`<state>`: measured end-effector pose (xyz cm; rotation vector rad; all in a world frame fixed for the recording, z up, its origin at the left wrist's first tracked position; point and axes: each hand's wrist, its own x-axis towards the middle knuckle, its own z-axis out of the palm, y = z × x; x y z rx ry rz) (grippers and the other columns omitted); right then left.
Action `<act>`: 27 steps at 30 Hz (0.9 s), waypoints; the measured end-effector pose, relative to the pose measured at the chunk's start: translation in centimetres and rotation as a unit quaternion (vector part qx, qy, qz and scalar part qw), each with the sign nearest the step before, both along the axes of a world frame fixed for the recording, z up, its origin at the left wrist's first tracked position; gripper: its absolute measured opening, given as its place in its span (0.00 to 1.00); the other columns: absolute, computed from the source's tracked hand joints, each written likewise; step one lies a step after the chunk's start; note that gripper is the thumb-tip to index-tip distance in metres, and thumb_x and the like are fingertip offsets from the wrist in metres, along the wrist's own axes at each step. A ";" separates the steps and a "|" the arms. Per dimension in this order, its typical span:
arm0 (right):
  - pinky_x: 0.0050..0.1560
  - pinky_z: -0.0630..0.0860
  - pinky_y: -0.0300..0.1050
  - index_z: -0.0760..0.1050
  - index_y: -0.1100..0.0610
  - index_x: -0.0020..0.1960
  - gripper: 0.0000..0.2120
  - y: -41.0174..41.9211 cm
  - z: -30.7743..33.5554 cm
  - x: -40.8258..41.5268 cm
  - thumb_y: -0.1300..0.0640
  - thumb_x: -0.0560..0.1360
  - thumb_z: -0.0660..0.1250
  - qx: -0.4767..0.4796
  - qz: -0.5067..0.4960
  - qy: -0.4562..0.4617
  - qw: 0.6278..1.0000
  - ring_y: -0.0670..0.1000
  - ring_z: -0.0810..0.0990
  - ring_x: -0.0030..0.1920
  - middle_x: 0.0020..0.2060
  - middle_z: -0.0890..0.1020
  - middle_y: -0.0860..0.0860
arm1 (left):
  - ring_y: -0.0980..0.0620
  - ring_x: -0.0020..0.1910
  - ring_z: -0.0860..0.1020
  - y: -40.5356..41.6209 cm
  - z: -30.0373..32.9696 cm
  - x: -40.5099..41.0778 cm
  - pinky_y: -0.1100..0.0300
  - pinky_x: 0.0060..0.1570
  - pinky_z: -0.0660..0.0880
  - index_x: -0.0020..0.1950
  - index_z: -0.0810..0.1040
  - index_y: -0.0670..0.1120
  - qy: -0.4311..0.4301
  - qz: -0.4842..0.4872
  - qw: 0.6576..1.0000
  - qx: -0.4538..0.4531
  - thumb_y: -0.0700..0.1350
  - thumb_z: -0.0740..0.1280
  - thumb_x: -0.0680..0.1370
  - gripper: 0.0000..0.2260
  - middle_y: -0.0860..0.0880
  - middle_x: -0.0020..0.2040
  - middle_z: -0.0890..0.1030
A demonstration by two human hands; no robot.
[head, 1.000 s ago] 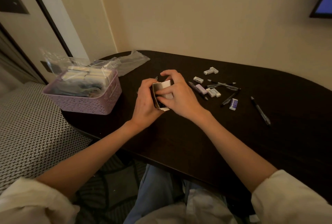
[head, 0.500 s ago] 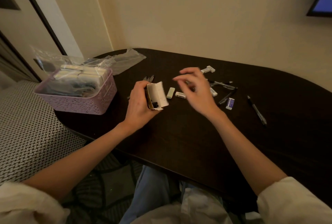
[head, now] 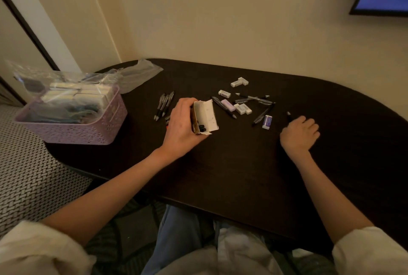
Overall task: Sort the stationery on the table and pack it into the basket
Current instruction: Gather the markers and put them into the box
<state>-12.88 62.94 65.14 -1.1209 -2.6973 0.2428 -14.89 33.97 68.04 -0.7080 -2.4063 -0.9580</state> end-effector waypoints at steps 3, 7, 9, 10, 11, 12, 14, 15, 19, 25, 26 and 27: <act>0.60 0.72 0.56 0.66 0.67 0.64 0.23 0.3 0.6 -0.6 0.60 0.74 0.70 -0.029 0.019 -0.009 0.999 0.64 0.71 0.62 0.62 0.70 0.66 | 0.59 0.60 0.68 0.0 0.0 0.1 0.57 0.61 0.70 0.66 0.66 0.46 -0.003 0.000 1.000 -0.008 0.47 0.79 0.65 0.34 0.48 0.62 0.71; 0.53 0.74 0.50 0.66 0.66 0.64 0.19 -0.3 2.0 -1.9 0.63 0.76 0.66 -0.117 0.020 0.062 0.991 0.61 0.74 0.59 0.63 0.68 0.64 | 0.59 0.61 0.67 -0.2 0.1 0.2 0.59 0.61 0.70 0.67 0.66 0.45 -0.006 0.001 1.000 -0.002 0.46 0.79 0.66 0.35 0.47 0.63 0.71; 0.46 0.74 0.45 0.66 0.64 0.66 0.17 -1.2 2.3 -2.7 0.62 0.79 0.62 -0.184 0.038 0.099 0.977 0.56 0.77 0.54 0.60 0.72 0.61 | 0.58 0.61 0.68 -0.3 0.2 0.2 0.60 0.60 0.71 0.67 0.66 0.44 -0.005 -0.007 1.000 0.004 0.47 0.79 0.66 0.35 0.47 0.63 0.71; 0.44 0.74 0.45 0.66 0.63 0.66 0.16 -1.7 2.4 -3.0 0.60 0.80 0.60 -0.214 0.047 0.104 0.970 0.54 0.78 0.51 0.56 0.74 0.59 | 0.58 0.61 0.68 -0.4 0.2 0.2 0.61 0.60 0.71 0.67 0.66 0.44 -0.004 -0.012 1.000 0.007 0.48 0.80 0.66 0.36 0.46 0.63 0.71; 0.43 0.74 0.45 0.67 0.62 0.65 0.14 -2.1 2.4 -3.3 0.59 0.81 0.58 -0.233 0.058 0.100 0.966 0.53 0.78 0.48 0.51 0.76 0.57 | 0.58 0.60 0.69 -0.5 0.2 0.3 0.62 0.59 0.71 0.67 0.66 0.43 -0.004 -0.016 1.000 0.010 0.50 0.80 0.65 0.36 0.46 0.63 0.71; 0.42 0.74 0.46 0.70 0.62 0.63 0.13 -2.5 2.4 -3.6 0.58 0.81 0.57 -0.239 0.068 0.091 0.964 0.52 0.78 0.46 0.48 0.77 0.55 | 0.57 0.60 0.69 -0.6 0.1 0.3 0.63 0.59 0.70 0.67 0.65 0.43 -0.005 -0.018 1.000 0.012 0.51 0.80 0.65 0.37 0.46 0.62 0.71; 0.40 0.72 0.47 0.74 0.61 0.57 0.10 -3.2 2.3 -4.0 0.57 0.81 0.58 -0.220 0.088 0.069 0.969 0.52 0.77 0.44 0.44 0.77 0.54 | 0.58 0.60 0.69 -0.9 0.1 0.5 0.66 0.58 0.70 0.66 0.65 0.43 -0.011 -0.020 1.000 0.017 0.53 0.80 0.64 0.38 0.47 0.62 0.70; 0.40 0.72 0.47 0.76 0.60 0.54 0.09 -3.6 2.4 -4.1 0.56 0.80 0.60 -0.202 0.098 0.055 0.973 0.52 0.77 0.43 0.42 0.77 0.54 | 0.58 0.59 0.70 -1.1 0.0 0.6 0.67 0.57 0.70 0.66 0.65 0.44 -0.013 -0.022 1.000 0.018 0.53 0.80 0.63 0.38 0.47 0.61 0.70; 0.43 0.76 0.48 0.76 0.59 0.54 0.09 -5.1 2.8 -4.5 0.56 0.77 0.67 -0.117 0.132 -0.007 0.984 0.54 0.80 0.47 0.46 0.79 0.55 | 0.59 0.58 0.70 -1.8 -0.1 1.1 0.69 0.56 0.70 0.65 0.65 0.43 -0.010 -0.027 1.000 0.010 0.54 0.80 0.64 0.38 0.49 0.60 0.70; 0.44 0.75 0.46 0.74 0.60 0.59 0.16 -5.6 4.1 -4.4 0.55 0.75 0.70 -0.154 0.115 -0.034 0.981 0.54 0.79 0.50 0.49 0.78 0.55 | 0.61 0.57 0.69 -2.6 -0.2 1.6 0.75 0.53 0.69 0.66 0.64 0.43 -0.009 -0.014 0.999 0.027 0.51 0.81 0.63 0.39 0.55 0.60 0.65; 0.43 0.75 0.45 0.73 0.60 0.59 0.16 -5.6 4.5 -4.2 0.54 0.75 0.70 -0.180 0.106 -0.024 0.978 0.53 0.78 0.48 0.47 0.76 0.55 | 0.60 0.57 0.70 -2.7 -0.1 1.6 0.74 0.53 0.69 0.66 0.63 0.44 -0.010 -0.012 0.999 0.032 0.51 0.81 0.63 0.39 0.55 0.60 0.65; 0.41 0.74 0.45 0.73 0.60 0.59 0.16 -5.6 4.9 -3.9 0.54 0.75 0.70 -0.204 0.097 -0.011 0.974 0.52 0.78 0.47 0.46 0.76 0.54 | 0.59 0.57 0.70 -2.8 -0.1 1.6 0.74 0.53 0.69 0.66 0.63 0.44 -0.011 -0.009 0.999 0.039 0.52 0.81 0.63 0.39 0.55 0.60 0.66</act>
